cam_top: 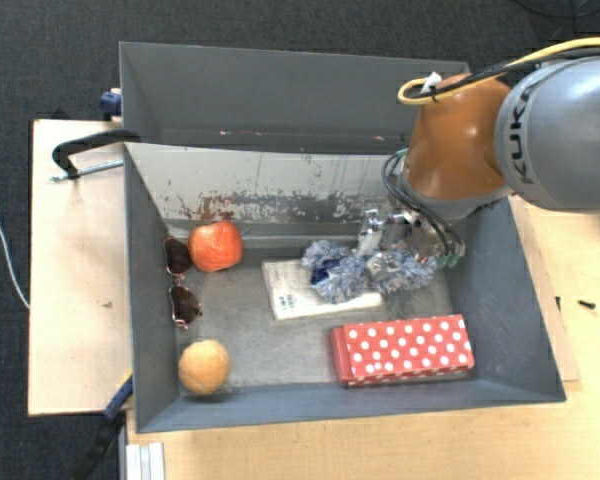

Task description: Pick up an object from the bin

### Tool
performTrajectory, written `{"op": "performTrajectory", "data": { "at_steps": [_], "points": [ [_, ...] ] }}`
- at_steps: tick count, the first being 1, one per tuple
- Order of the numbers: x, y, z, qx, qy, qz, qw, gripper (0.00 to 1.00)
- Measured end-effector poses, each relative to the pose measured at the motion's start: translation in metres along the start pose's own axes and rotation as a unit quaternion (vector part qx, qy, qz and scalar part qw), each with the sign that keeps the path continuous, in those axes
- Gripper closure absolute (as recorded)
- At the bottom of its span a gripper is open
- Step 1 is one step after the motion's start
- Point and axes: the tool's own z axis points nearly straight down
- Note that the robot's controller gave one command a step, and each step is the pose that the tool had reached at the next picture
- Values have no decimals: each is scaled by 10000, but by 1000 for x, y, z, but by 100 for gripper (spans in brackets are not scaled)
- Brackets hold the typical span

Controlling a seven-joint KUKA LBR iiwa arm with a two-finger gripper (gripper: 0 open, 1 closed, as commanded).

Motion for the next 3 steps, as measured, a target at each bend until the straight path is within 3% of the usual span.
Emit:
{"op": "performTrajectory", "data": {
  "at_steps": [3],
  "points": [
    [1,1,-29,-12,47,0,10000,100]
  ]
}}
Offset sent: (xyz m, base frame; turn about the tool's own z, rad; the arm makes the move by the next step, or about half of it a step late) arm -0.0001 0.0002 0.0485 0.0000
